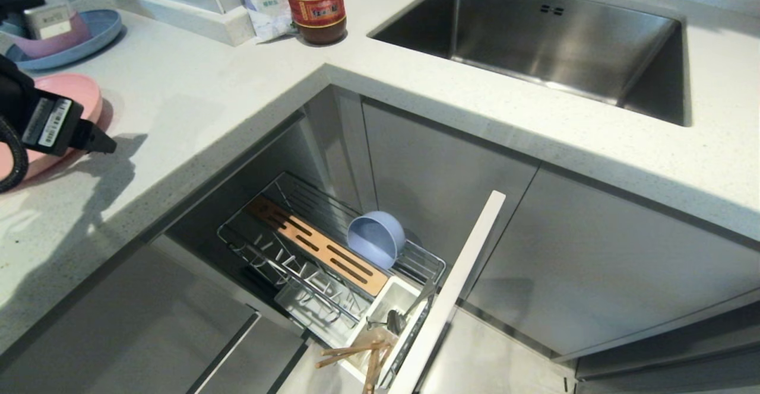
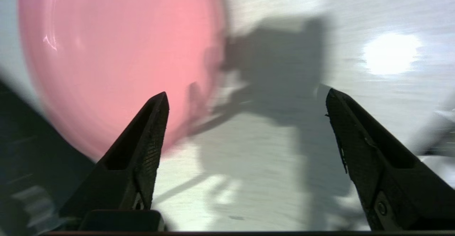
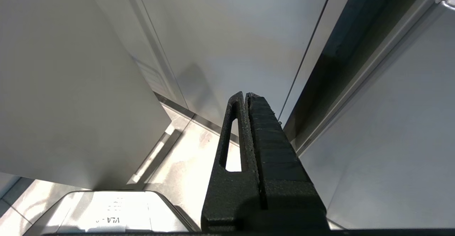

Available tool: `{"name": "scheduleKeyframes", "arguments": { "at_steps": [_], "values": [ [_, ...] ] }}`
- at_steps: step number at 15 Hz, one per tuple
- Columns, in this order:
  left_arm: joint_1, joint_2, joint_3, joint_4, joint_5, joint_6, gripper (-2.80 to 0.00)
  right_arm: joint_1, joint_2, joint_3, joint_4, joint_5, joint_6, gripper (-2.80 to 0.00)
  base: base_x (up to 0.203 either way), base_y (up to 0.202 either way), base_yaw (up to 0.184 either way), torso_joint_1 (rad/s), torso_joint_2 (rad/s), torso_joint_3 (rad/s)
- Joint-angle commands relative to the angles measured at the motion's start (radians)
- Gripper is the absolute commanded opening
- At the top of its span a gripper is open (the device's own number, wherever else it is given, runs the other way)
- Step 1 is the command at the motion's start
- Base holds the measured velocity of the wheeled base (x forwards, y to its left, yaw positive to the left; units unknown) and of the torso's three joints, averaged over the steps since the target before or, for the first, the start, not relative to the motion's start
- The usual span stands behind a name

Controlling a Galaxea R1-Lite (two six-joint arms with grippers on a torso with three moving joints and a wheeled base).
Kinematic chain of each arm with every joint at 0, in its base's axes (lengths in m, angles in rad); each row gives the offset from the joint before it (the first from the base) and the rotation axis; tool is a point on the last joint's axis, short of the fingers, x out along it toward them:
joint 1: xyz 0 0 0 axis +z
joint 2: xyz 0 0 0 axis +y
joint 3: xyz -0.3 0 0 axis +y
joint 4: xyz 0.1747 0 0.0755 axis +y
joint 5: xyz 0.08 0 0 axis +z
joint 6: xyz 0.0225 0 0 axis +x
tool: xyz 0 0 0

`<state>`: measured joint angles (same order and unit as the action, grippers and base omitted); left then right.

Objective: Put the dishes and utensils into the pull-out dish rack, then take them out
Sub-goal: Take the bowl out of the cupboard

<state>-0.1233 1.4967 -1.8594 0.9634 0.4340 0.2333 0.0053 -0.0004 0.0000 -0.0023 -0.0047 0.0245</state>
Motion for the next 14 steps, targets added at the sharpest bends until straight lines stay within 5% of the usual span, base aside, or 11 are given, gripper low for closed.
{"name": "scheduleKeyframes", "arguments": {
  "at_steps": [1, 4, 5, 9, 14],
  "values": [
    [-0.050, -0.074, 0.015, 0.006, -0.115, -0.124, 0.00, 0.000, -0.004, 0.002, -0.001, 0.000, 0.000, -2.80, 0.000, 0.000, 0.000, 0.000, 0.00, 0.000],
    [-0.106, -0.200, 0.081, 0.001, -0.269, -0.321, 0.00, 0.001, -0.004, 0.002, -0.001, 0.000, 0.000, -2.80, 0.000, 0.000, 0.000, 0.000, 0.00, 0.000],
    [-0.120, -0.249, 0.117, -0.007, -0.310, -0.371, -2.80, 0.001, -0.004, 0.002, -0.001, 0.000, 0.000, -2.80, 0.000, 0.000, 0.000, 0.000, 0.00, 0.000],
    [-0.216, -0.350, 0.176, -0.062, -0.513, -0.579, -2.80, 0.001, -0.004, 0.002, 0.000, 0.000, 0.000, -2.80, 0.000, 0.000, 0.000, 0.000, 0.00, 0.000],
    [-0.359, -0.298, 0.199, -0.101, -0.534, -0.872, -2.80, -0.001, -0.004, 0.002, 0.001, 0.000, 0.000, -2.80, 0.000, 0.000, 0.000, 0.000, 0.00, 0.000]
  ]
}}
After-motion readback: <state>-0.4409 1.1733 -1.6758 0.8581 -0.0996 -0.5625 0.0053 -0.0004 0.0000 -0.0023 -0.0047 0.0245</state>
